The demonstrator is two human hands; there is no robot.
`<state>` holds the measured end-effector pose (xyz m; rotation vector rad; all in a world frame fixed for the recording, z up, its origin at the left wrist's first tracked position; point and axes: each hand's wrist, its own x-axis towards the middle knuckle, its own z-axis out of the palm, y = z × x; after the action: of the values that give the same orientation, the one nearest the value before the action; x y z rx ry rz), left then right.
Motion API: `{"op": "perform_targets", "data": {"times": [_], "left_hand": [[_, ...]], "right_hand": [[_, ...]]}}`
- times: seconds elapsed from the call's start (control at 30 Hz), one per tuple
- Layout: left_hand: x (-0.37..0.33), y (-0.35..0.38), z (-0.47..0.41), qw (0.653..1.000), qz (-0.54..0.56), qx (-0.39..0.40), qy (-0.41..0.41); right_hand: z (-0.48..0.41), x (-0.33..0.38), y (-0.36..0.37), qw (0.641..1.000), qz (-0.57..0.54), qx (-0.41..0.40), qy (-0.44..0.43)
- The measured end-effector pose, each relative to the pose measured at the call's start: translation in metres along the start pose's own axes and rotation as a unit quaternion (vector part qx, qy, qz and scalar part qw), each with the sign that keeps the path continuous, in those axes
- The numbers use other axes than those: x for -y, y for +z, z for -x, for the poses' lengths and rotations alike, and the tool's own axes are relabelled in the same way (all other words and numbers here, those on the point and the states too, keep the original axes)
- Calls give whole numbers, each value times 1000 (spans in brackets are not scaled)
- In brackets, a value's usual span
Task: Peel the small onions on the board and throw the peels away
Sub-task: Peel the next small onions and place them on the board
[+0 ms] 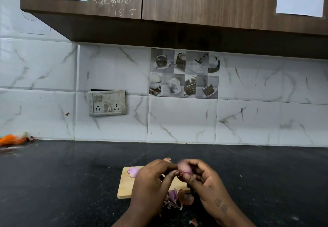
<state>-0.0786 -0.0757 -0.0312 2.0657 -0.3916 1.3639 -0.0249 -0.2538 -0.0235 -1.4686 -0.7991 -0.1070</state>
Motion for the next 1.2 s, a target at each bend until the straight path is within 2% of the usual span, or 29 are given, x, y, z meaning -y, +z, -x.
{"op": "perform_targets", "data": {"times": [0.9,1.2], "left_hand": [[-7,0,1,999,-38,22,31],[-12,0,2,994,-105,12,-4]], "right_hand": [[-2,2,-2,999,-1,-35,-8],[0,1,0,1000,7,-14,-19]]}}
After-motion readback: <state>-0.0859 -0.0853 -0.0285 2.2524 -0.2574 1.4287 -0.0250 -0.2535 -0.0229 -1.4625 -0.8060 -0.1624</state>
